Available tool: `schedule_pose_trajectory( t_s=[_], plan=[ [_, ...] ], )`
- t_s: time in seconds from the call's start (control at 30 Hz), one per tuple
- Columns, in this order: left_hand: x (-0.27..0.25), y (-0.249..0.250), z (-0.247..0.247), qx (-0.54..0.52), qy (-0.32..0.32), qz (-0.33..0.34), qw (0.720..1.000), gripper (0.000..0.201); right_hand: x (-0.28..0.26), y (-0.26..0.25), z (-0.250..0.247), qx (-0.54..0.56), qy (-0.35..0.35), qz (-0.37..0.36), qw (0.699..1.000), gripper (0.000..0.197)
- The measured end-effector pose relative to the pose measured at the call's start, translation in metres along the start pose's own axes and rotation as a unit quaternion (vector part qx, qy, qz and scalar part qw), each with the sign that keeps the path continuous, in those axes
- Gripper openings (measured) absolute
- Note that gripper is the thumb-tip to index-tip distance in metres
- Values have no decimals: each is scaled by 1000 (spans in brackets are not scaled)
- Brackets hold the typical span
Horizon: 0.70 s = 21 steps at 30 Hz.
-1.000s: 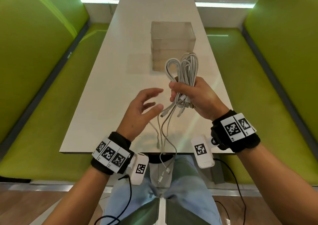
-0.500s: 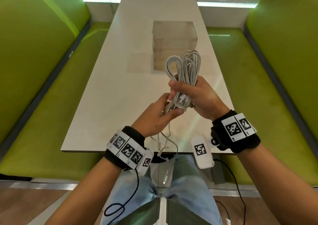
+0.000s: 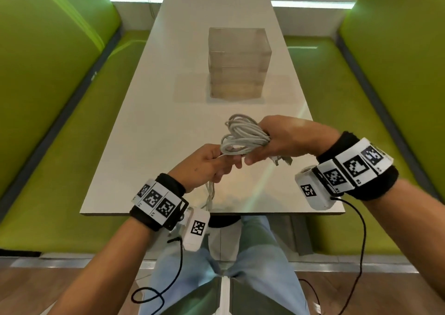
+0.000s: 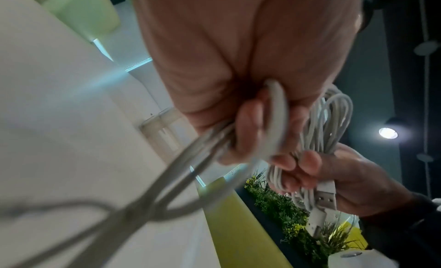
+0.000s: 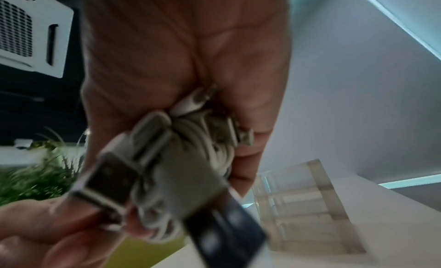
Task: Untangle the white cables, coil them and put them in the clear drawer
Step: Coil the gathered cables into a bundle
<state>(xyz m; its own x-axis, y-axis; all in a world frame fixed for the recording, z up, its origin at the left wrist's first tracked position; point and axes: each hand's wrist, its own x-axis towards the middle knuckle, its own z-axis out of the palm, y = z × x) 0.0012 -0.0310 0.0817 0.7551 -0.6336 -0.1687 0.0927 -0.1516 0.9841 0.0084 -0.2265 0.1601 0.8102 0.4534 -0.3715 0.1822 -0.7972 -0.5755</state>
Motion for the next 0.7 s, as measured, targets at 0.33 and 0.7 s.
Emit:
schedule_pose_trajectory(
  t_s=[0.33, 0.7],
  plan=[
    [-8, -6, -5, -119, -111, -25, 986, 65, 4, 7, 14, -291, 10, -114, 950, 16],
    [-5, 11, 17, 28, -89, -110, 989, 35, 12, -10, 32, -370, -66, -84, 923, 17]
  ],
)
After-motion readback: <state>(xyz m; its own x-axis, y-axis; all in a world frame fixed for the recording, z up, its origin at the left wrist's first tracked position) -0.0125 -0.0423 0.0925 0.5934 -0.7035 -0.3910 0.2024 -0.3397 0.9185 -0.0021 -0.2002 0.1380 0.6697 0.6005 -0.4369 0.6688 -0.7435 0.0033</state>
